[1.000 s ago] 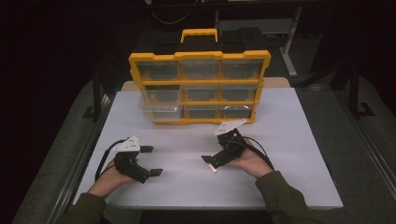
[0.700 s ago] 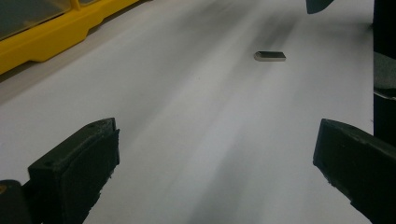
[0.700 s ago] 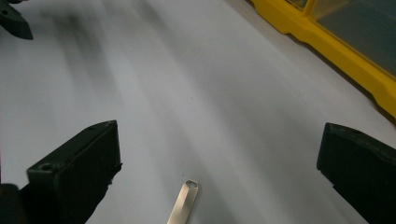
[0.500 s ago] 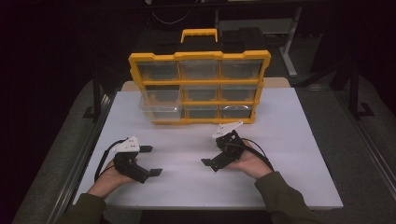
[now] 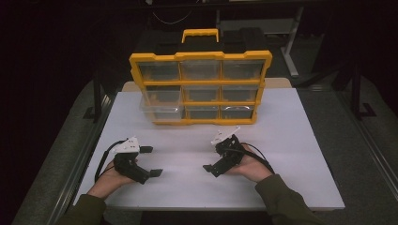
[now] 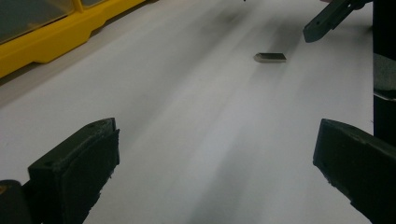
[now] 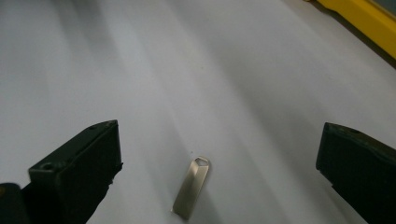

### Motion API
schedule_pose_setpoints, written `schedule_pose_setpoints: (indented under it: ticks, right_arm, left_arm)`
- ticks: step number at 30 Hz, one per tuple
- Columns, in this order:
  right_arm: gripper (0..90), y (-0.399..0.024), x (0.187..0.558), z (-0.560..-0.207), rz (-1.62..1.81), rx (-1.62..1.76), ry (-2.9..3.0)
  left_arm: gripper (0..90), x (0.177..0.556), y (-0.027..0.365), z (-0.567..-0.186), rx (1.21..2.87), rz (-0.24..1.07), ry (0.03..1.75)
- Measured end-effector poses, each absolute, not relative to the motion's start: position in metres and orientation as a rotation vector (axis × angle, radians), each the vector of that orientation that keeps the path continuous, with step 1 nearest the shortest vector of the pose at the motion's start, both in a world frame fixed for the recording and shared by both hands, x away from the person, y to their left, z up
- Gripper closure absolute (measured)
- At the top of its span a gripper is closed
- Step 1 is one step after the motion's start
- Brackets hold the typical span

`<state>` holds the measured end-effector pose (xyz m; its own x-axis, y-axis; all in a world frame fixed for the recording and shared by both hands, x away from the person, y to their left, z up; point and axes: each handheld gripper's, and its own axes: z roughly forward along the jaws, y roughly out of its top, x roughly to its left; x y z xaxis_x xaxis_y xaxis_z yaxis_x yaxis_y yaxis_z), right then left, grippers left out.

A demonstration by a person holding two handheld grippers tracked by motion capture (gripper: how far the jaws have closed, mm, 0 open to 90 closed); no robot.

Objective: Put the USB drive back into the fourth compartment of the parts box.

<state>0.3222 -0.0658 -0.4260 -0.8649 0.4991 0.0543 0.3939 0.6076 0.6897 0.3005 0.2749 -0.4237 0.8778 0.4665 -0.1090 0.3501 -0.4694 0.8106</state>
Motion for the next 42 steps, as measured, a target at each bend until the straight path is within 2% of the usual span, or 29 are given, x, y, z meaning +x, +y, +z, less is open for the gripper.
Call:
schedule_pose_setpoints:
  ticks: [25,30,32,39,40,42]
  right_arm:
    - [2.2,-0.06,0.317,-0.439,1.026,0.707,2.751]
    - [6.5,-0.06,0.317,-0.44,1.025,0.697,2.756]
    - [12.8,-0.061,0.315,-0.439,1.015,0.7,2.76]
    - [21.4,-0.062,0.314,-0.438,1.015,0.701,2.776]
    - [26.0,-0.062,0.314,-0.438,1.008,0.699,2.779]
    - [28.5,-0.061,0.314,-0.438,1.004,0.699,2.781]
  left_arm:
    - [0.0,0.299,0.274,-0.425,2.112,0.153,0.584]
    - [0.0,0.299,0.275,-0.426,2.11,0.155,0.586]
    - [0.0,0.299,0.275,-0.426,2.109,0.156,0.589]
    - [0.0,0.299,0.275,-0.426,2.109,0.157,0.589]
    - [0.0,0.299,0.275,-0.426,2.11,0.157,0.588]
    - [0.0,0.299,0.275,-0.426,2.11,0.157,0.587]
